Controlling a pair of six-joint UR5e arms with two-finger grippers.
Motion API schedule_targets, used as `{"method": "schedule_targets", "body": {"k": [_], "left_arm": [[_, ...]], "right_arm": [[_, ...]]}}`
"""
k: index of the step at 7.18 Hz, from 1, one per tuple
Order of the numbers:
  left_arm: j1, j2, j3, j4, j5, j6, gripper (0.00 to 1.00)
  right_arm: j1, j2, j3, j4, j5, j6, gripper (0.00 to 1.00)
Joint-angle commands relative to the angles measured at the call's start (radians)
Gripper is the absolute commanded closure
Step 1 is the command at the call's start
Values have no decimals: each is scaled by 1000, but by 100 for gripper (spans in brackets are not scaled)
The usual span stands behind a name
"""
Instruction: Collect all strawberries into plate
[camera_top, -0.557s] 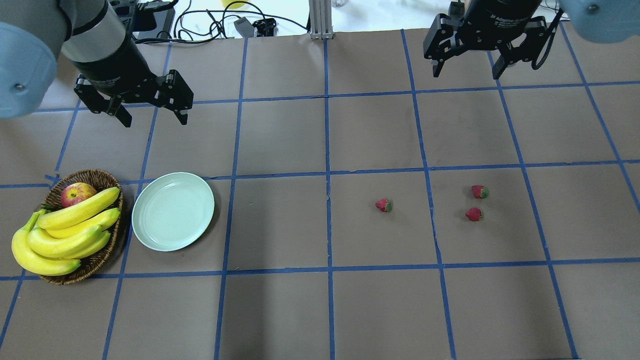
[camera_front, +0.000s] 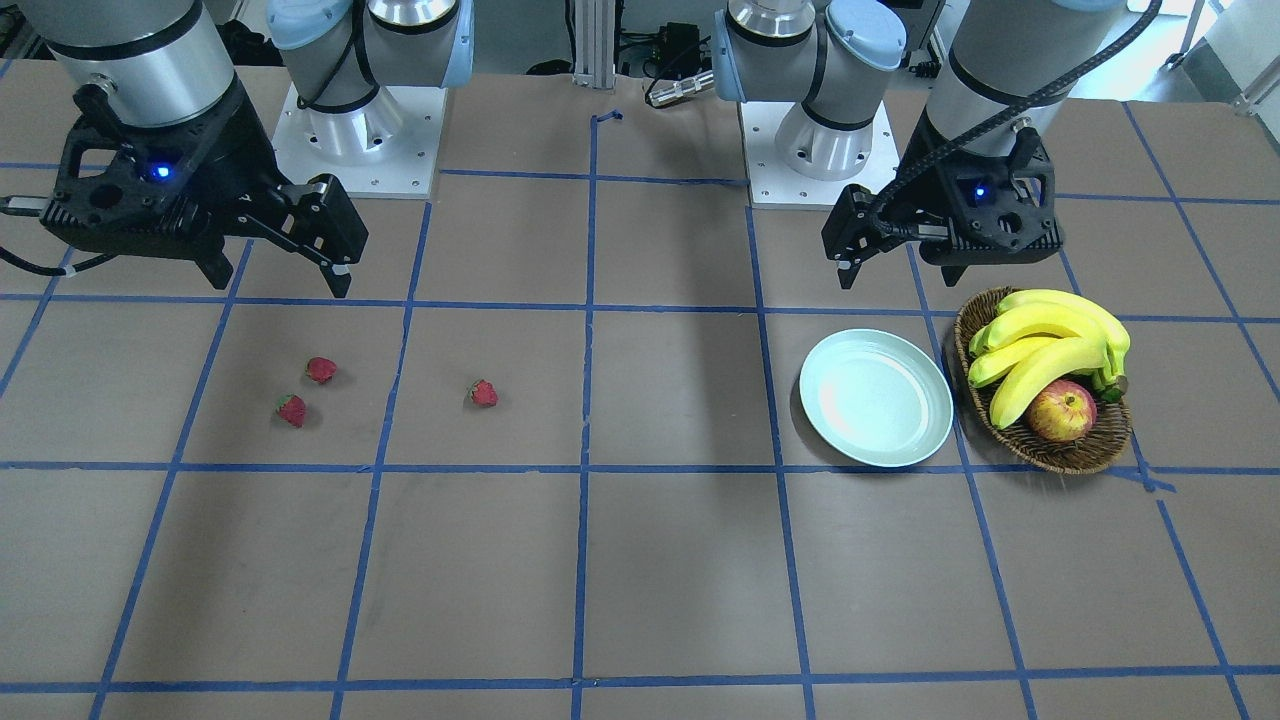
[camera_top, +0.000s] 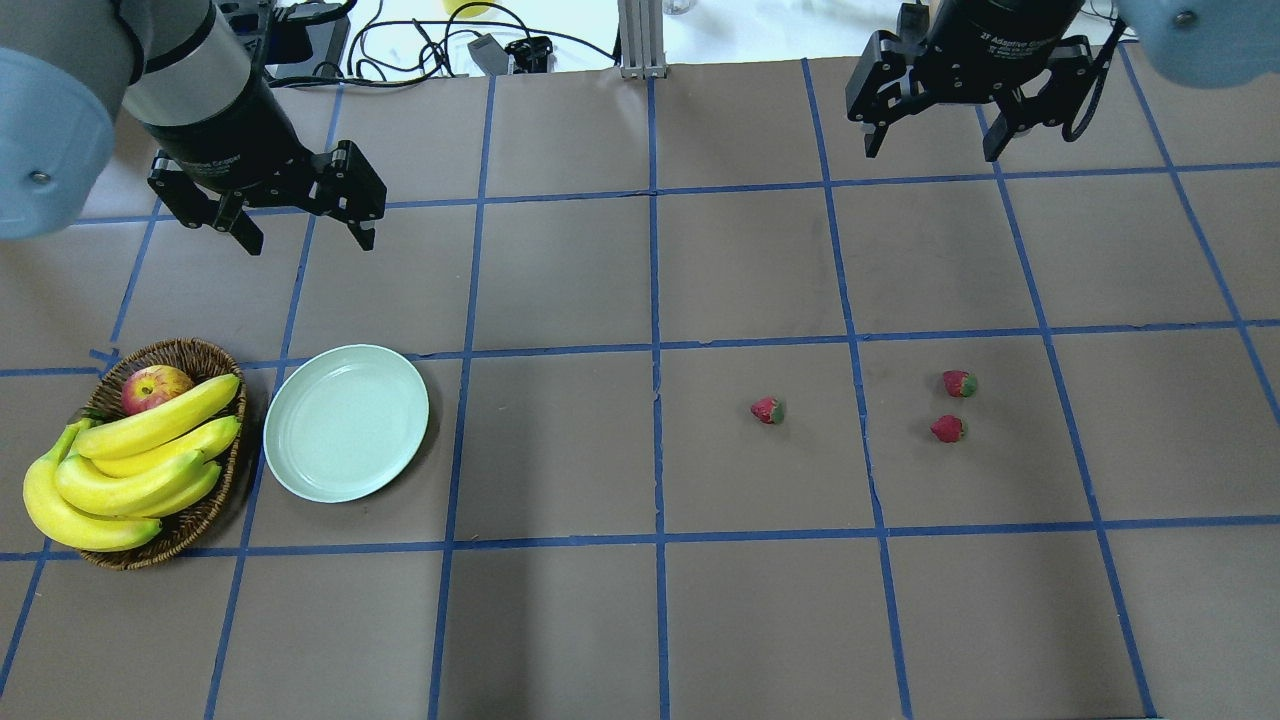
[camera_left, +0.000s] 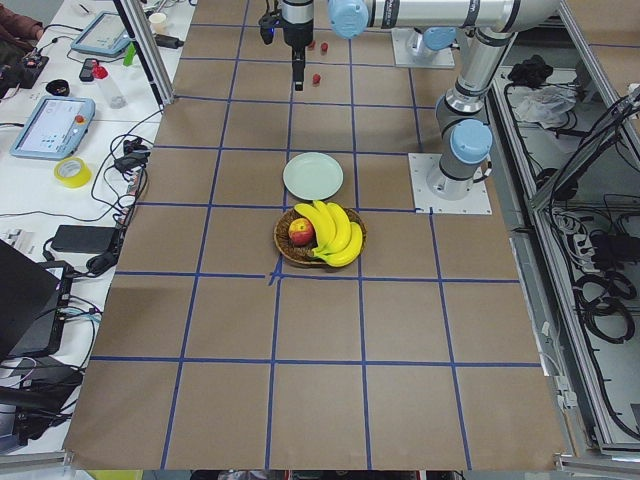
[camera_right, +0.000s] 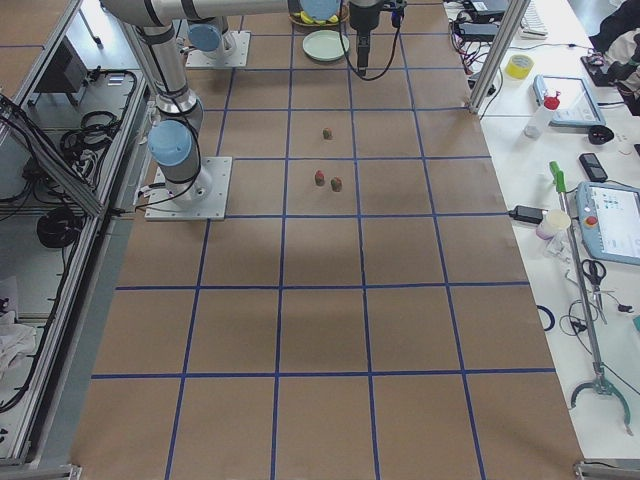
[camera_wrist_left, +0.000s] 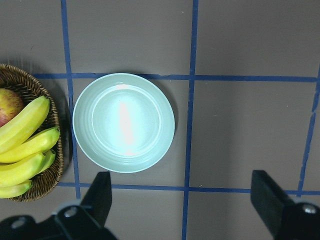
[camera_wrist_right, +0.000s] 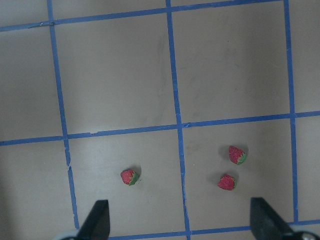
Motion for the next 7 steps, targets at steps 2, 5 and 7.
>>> {"method": "schedule_targets", "body": {"k": [2, 5, 7], "left_arm": [[-1, 0, -4, 2, -1, 0, 0], [-1, 2, -5, 2, 37, 0, 0], [-2, 2, -5, 3, 38, 0, 0]], "right_arm": [[0, -1, 0, -4, 4, 1, 0], [0, -23, 3, 0, -5, -34, 0], [0, -24, 6, -1, -5, -34, 0]]}}
